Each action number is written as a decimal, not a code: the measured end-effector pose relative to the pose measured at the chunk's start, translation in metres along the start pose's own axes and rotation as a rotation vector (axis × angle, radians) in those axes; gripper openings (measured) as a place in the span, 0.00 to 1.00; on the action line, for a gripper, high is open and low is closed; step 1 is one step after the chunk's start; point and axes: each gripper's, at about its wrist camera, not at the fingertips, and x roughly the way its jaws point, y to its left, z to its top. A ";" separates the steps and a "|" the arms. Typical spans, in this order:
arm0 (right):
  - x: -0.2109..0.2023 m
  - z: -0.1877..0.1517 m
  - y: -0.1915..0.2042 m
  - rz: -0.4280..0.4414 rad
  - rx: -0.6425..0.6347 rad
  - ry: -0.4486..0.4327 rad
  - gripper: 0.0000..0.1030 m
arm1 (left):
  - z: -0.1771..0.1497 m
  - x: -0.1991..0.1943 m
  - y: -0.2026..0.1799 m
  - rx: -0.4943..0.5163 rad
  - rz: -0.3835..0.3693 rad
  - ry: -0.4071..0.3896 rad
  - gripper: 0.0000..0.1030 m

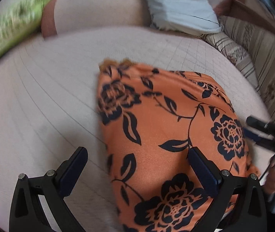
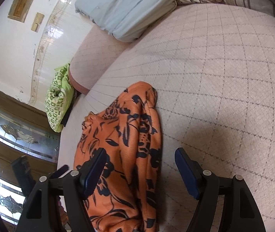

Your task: Fold small clothes

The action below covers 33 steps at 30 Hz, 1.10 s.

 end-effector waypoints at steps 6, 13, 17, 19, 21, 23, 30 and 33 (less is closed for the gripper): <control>0.026 0.000 -0.001 0.004 0.018 0.101 0.76 | -0.002 0.040 0.012 -0.087 -0.197 0.149 1.00; 0.058 -0.007 0.025 0.060 -0.046 0.184 0.78 | 0.002 0.043 0.015 -0.107 -0.273 0.124 1.00; 0.069 -0.016 0.042 0.016 -0.136 0.197 0.72 | 0.002 0.042 0.023 -0.130 -0.289 0.131 0.94; 0.069 -0.017 0.044 0.002 -0.139 0.188 0.65 | 0.006 0.043 0.028 -0.167 -0.291 0.142 0.88; 0.068 -0.020 0.047 -0.011 -0.149 0.180 0.58 | 0.007 0.046 0.029 -0.185 -0.265 0.158 0.82; 0.067 -0.024 0.054 -0.036 -0.179 0.163 0.55 | 0.008 0.045 0.026 -0.183 -0.236 0.158 0.75; 0.054 -0.031 0.076 -0.033 -0.225 0.104 0.46 | 0.009 0.032 0.014 -0.150 -0.224 0.117 0.46; 0.050 -0.034 0.083 -0.024 -0.224 0.080 0.45 | 0.007 0.026 0.020 -0.160 -0.238 0.110 0.43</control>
